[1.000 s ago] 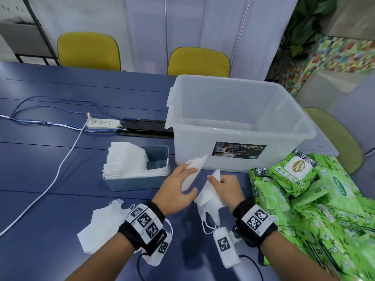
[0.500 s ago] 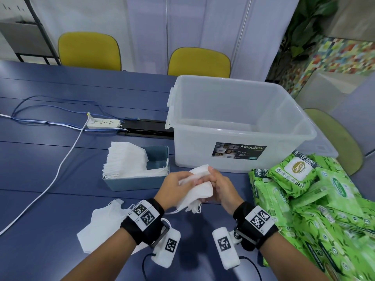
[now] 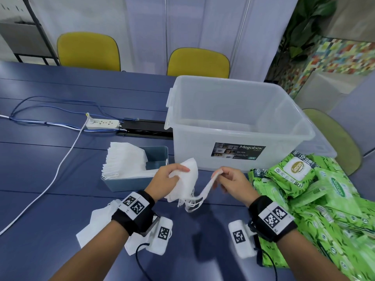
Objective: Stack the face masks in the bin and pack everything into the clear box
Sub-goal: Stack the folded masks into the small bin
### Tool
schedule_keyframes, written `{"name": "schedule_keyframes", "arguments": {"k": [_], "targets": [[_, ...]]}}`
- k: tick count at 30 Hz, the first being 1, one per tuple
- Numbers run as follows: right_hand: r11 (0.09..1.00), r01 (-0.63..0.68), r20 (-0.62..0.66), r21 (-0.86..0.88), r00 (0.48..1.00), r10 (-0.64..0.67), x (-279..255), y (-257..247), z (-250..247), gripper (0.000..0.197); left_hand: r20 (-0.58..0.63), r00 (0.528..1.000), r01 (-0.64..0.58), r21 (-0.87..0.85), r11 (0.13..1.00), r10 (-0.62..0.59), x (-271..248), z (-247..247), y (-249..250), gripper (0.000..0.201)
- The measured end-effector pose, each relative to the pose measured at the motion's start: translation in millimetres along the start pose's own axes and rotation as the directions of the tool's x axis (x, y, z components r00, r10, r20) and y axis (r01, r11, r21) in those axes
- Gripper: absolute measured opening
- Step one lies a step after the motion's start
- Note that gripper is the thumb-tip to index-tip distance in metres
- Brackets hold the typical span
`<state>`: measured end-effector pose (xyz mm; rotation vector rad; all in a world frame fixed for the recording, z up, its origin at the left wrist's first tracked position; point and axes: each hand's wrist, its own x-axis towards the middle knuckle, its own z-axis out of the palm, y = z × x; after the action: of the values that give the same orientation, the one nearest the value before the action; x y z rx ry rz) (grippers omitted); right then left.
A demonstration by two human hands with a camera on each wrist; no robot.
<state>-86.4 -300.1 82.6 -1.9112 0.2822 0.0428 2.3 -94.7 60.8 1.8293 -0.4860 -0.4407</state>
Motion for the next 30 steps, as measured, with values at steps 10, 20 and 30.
{"name": "schedule_keyframes", "arguments": {"k": [10, 20, 30], "targets": [[0.87, 0.102, 0.082, -0.483, 0.994, -0.071, 11, -17, 7, 0.023, 0.061, 0.992, 0.118, -0.203, 0.972, -0.107, 5, 7, 4, 0.033], [0.948, 0.066, -0.214, -0.31, 0.967, -0.137, 3, -12, 6, 0.026, -0.082, 0.985, 0.131, -0.208, 0.969, -0.151, 5, 6, -3, 0.072], [0.993, 0.119, -0.018, -0.01, 0.993, -0.119, 2, -16, 49, 0.007, 0.113, 0.994, 0.028, -0.2, 0.979, -0.005, -6, 20, 7, 0.044]]}}
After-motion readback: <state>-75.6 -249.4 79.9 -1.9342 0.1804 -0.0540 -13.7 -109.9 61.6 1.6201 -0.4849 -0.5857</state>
